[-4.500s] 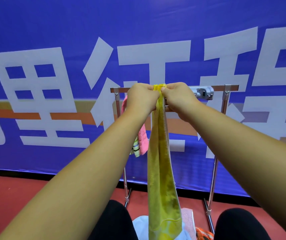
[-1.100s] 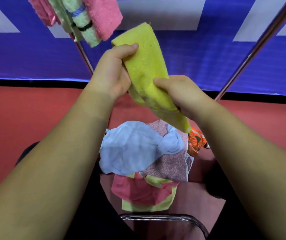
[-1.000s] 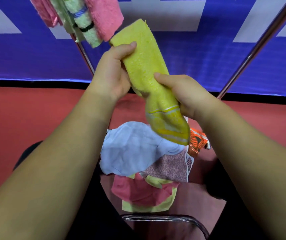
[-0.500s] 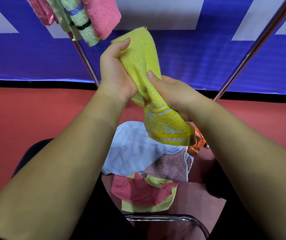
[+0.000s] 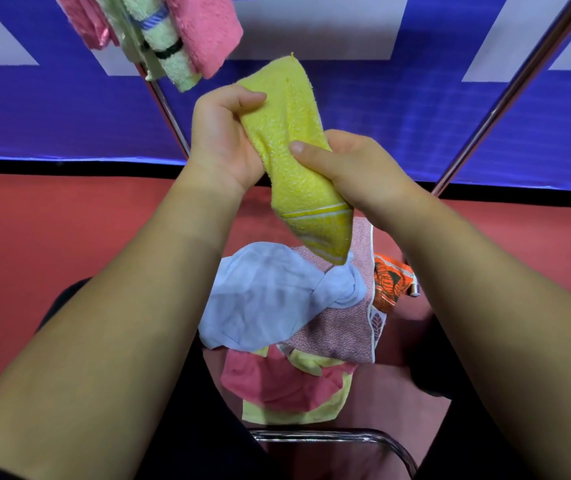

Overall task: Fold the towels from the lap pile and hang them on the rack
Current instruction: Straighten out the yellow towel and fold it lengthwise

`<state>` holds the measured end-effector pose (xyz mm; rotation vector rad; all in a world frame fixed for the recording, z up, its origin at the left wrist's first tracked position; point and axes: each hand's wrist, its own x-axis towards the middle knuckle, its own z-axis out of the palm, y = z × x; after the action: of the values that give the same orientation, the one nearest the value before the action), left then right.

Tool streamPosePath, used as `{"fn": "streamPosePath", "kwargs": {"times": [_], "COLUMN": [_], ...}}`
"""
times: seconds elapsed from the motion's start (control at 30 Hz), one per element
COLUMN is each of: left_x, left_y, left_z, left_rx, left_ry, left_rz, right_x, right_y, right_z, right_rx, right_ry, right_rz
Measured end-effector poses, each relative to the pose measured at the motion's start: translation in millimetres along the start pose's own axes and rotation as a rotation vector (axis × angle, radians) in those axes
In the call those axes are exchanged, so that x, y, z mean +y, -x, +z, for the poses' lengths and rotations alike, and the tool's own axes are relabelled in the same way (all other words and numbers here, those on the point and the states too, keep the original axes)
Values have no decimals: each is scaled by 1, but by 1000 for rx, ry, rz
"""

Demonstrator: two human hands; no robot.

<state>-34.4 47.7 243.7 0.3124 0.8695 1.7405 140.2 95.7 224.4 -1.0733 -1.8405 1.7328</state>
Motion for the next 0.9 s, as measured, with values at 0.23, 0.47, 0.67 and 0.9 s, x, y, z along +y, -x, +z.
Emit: {"fn": "streamPosePath", "kwargs": {"times": [0.23, 0.47, 0.67, 0.9], "left_x": [1, -11, -13, -15], "left_y": [1, 4, 14, 7], "left_z": [2, 5, 5, -8], "left_rx": [12, -61, -110, -174], "left_ry": [-165, -416, -774, -864], "left_rz": [-139, -439, -525, -413], "right_x": [-1, -4, 2, 12], "right_y": [0, -7, -18, -33], "right_z": [0, -6, -10, -17], "right_rx": [-41, 62, 224, 334], "right_ry": [-271, -637, -759, -814], "right_rz": [10, 120, 199, 201]}}
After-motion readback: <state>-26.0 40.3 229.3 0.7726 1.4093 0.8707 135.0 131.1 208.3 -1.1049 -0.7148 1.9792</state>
